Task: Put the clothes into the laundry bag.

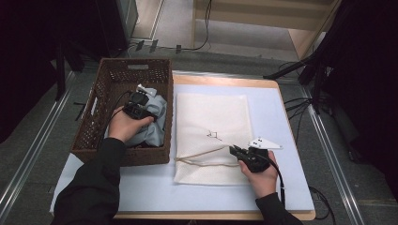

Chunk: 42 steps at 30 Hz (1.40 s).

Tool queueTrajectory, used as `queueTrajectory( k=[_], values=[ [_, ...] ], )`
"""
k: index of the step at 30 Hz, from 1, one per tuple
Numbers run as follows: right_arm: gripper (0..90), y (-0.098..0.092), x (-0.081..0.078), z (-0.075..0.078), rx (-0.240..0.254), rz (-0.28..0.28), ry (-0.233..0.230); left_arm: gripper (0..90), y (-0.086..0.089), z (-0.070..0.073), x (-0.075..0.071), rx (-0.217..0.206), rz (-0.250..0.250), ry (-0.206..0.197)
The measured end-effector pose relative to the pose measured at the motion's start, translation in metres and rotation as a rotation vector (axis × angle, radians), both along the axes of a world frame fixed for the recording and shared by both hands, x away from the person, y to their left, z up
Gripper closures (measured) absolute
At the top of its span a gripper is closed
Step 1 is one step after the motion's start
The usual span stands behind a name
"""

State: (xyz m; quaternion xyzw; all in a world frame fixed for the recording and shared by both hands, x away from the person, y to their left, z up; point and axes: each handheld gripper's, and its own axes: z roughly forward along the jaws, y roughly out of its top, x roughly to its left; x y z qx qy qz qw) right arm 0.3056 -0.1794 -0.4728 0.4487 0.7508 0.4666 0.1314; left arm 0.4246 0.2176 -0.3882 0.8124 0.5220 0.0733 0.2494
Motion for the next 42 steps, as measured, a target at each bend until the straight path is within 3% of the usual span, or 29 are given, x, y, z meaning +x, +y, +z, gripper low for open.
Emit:
queueTrajectory(
  k=[9, 12, 13, 14, 20, 23, 27, 39, 42],
  values=[
    [86.1, -0.001, 0.000, 0.001, 0.007, -0.002, -0.005, 76.8, 0.010, 0.018, -0.015, -0.113, 0.047, -0.166],
    [86.1, -0.001, 0.000, 0.001, 0.005, -0.002, -0.005, 76.8, 0.010, 0.021, -0.018, -0.114, 0.053, -0.200],
    [86.1, -0.001, 0.000, 0.001, 0.008, -0.001, -0.006, 76.8, 0.011, 0.025, -0.021, -0.127, 0.063, -0.246],
    [86.1, -0.001, 0.000, 0.001, 0.008, -0.001, -0.007, 76.9, 0.012, 0.027, -0.023, -0.136, 0.070, -0.263],
    [86.1, -0.001, 0.000, 0.001, 0.009, 0.000, -0.008, 76.9, 0.015, 0.034, -0.030, -0.138, 0.112, -0.334],
    [86.1, -0.001, 0.000, 0.001, 0.011, 0.001, -0.008, 76.9, 0.018, 0.041, -0.036, -0.162, 0.136, -0.388],
    [86.2, -0.002, 0.001, 0.001, 0.013, 0.002, -0.008, 76.9, 0.018, 0.047, -0.043, -0.178, 0.143, -0.424],
    [86.2, -0.002, 0.000, 0.002, 0.014, -0.001, -0.018, 76.9, 0.020, 0.052, -0.056, -0.216, 0.179, -0.474],
    [86.3, -0.002, 0.000, 0.002, 0.016, -0.002, -0.018, 76.9, 0.018, 0.053, -0.059, -0.203, 0.182, -0.491]
  ],
)
